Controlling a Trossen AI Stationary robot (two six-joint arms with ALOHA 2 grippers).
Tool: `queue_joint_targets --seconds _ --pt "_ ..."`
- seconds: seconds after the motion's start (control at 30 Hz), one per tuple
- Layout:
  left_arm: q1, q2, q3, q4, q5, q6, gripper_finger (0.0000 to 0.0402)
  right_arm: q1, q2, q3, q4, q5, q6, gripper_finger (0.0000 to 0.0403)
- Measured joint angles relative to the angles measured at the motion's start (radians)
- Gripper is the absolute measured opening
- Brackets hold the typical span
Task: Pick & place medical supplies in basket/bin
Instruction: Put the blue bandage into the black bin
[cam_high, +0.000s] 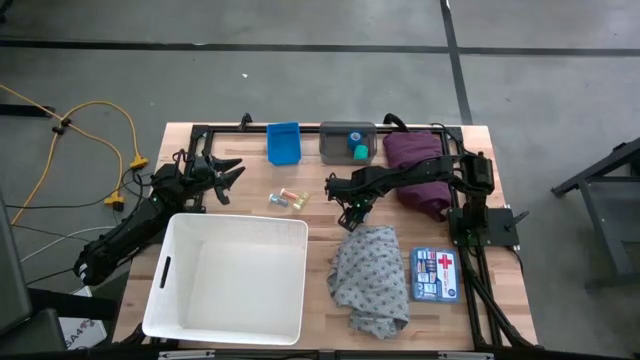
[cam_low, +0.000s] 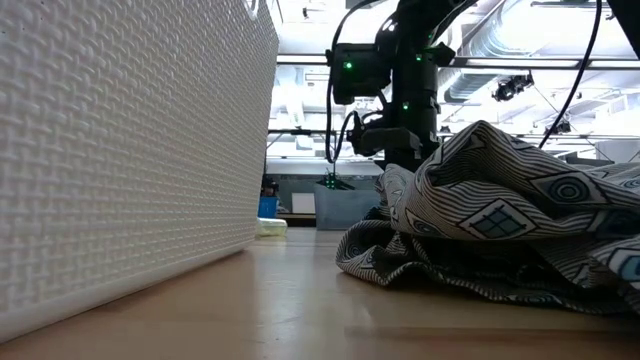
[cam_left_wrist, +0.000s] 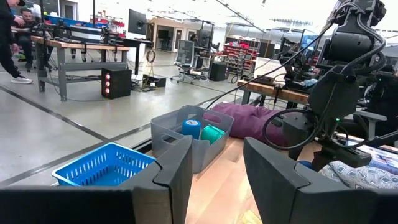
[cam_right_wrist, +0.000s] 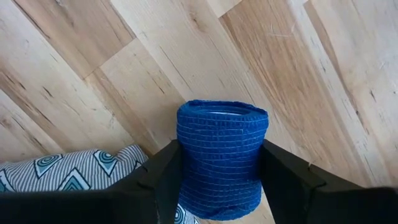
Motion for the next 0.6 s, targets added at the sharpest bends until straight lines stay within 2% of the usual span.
queue_joint_targets --seconds 0.4,0.6 --pt "0.000 0.000 0.000 0.000 0.000 0.000 0.0136 -0.016 0.000 0.000 0.003 -0.044 -0.037 0.0178" --pt "0.000 0.000 0.000 0.000 0.000 0.000 0.0136 -0.045 -0.049 0.000 0.021 -0.056 -0.100 0.0178"
